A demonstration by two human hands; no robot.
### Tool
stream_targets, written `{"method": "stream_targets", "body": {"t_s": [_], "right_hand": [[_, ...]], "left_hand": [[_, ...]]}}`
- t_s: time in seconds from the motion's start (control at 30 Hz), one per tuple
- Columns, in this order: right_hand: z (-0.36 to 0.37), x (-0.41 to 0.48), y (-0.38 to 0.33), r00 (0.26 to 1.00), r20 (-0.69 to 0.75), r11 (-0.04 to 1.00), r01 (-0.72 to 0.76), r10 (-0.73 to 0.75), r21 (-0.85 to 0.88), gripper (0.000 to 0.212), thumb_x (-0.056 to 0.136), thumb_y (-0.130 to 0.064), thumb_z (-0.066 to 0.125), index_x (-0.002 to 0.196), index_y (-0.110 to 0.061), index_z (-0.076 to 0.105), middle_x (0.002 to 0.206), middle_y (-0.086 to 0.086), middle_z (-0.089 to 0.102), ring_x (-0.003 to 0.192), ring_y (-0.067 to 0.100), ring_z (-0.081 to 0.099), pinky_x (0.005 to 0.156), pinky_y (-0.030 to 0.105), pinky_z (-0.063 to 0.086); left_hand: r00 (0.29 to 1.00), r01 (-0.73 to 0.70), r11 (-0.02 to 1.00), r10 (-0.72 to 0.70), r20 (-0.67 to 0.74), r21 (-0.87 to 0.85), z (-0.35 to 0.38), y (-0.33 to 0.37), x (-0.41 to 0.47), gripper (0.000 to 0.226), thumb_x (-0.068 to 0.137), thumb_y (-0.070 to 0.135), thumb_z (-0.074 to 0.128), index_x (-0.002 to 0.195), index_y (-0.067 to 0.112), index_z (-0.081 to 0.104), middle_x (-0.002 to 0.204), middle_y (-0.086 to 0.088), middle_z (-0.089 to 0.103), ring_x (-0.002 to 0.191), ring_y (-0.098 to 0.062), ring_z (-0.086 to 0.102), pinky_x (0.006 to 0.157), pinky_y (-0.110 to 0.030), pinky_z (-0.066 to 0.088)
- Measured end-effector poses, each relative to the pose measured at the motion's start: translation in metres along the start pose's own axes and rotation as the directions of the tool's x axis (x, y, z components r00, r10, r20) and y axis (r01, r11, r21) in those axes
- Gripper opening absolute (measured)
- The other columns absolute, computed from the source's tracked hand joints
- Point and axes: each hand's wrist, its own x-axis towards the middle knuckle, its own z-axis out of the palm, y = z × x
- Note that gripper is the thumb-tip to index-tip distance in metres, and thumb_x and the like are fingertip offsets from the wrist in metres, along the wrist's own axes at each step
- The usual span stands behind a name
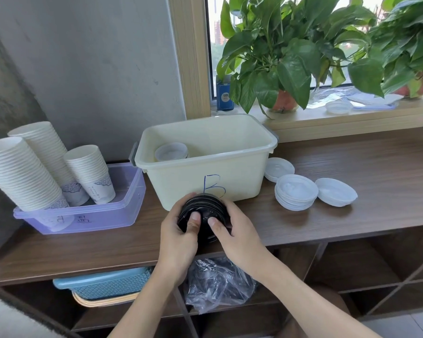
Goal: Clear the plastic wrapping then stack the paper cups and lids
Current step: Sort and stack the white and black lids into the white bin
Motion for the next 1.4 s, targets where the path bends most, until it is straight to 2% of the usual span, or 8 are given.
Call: {"method": "stream_targets", "body": {"t_s": [0.33,0.5,0.7,0.83,0.93,1.03,1.13,1.4], "right_hand": [[0.0076,-0.0007,-0.0012,0.997,-0.075,1.000,0.026,-0.026,0.000,0.033,0.087,-0.027,0.048,0.120,-0.031,0.049,0.116,-0.009,0.058,0.109,0.002,0.053,0.090,0.004,0.034],[0.0066,0.0016,0.0002,0.996,-0.083,0.999,0.029,-0.030,-0.018,0.040,0.087,-0.027,0.048,0.126,-0.017,0.051,0.118,-0.002,0.059,0.111,0.009,0.054,0.095,0.016,0.039],[0.0044,0.0008,0.0013,0.998,-0.045,0.998,0.037,-0.039,-0.041,0.039,0.092,-0.023,0.050,0.130,-0.019,0.049,0.123,-0.005,0.055,0.115,0.007,0.051,0.098,0.020,0.037],[0.0009,0.0008,-0.0020,0.998,-0.004,0.998,0.058,-0.058,0.002,0.036,0.093,-0.025,0.056,0.127,-0.028,0.049,0.123,-0.009,0.059,0.117,0.002,0.052,0.099,0.016,0.039],[0.0021,0.0004,-0.0040,0.999,0.013,0.999,0.047,-0.047,0.007,0.038,0.094,-0.020,0.057,0.123,-0.040,0.045,0.123,-0.012,0.060,0.116,-0.002,0.053,0.098,0.013,0.039],[0.0070,-0.0014,-0.0001,0.998,-0.047,0.999,0.029,-0.030,-0.023,0.038,0.093,-0.035,0.050,0.130,-0.029,0.047,0.123,-0.010,0.059,0.116,0.002,0.053,0.100,0.026,0.042],[0.0087,-0.0021,0.0008,0.998,-0.054,0.999,0.008,-0.010,-0.035,0.040,0.094,-0.036,0.045,0.132,-0.025,0.046,0.122,-0.009,0.058,0.115,0.005,0.053,0.100,0.029,0.043],[0.0077,-0.0003,0.0004,0.999,-0.049,1.000,0.006,-0.007,-0.011,0.031,0.096,-0.025,0.051,0.127,-0.018,0.050,0.118,-0.003,0.060,0.111,0.008,0.055,0.091,0.012,0.039]], "left_hand": [[1.000,0.002,0.995,0.001,-0.028,0.099,0.0041,0.0002,-0.0029,0.027,0.092,-0.007,0.054,0.105,0.016,0.058,0.094,0.002,0.068,0.082,0.003,0.061,0.074,-0.008,0.045],[0.999,-0.024,0.993,0.022,0.023,0.118,0.0020,0.0022,-0.0022,0.023,0.093,-0.006,0.054,0.106,0.012,0.057,0.094,0.000,0.068,0.082,0.003,0.061,0.074,-0.008,0.046],[0.995,-0.075,0.987,0.066,0.070,0.140,-0.0017,0.0000,-0.0053,0.035,0.095,0.010,0.061,0.127,0.022,0.056,0.116,0.015,0.066,0.109,0.006,0.060,0.091,-0.008,0.042],[0.999,-0.030,0.999,0.031,-0.035,0.028,-0.0003,-0.0022,-0.0034,0.027,0.094,0.000,0.058,0.112,0.021,0.062,0.103,0.006,0.071,0.097,-0.003,0.066,0.082,-0.012,0.048],[0.999,0.003,1.000,-0.003,-0.050,-0.011,-0.0023,-0.0048,-0.0018,0.024,0.095,0.000,0.057,0.115,0.014,0.061,0.104,0.002,0.071,0.100,-0.011,0.067,0.084,-0.017,0.050],[1.000,-0.029,0.998,0.030,-0.005,0.055,-0.0026,-0.0007,-0.0023,0.037,0.095,-0.005,0.055,0.125,0.016,0.059,0.113,0.005,0.070,0.106,-0.003,0.064,0.091,-0.015,0.048],[0.999,-0.044,0.994,0.046,-0.015,0.095,0.0005,0.0020,-0.0039,0.040,0.092,-0.009,0.054,0.116,0.023,0.060,0.107,0.006,0.070,0.097,0.004,0.064,0.083,-0.008,0.046],[0.999,-0.029,0.991,0.035,-0.041,0.128,0.0050,0.0015,-0.0037,0.030,0.090,-0.010,0.054,0.106,0.015,0.057,0.095,0.001,0.068,0.082,0.004,0.061,0.074,-0.006,0.044]]}}
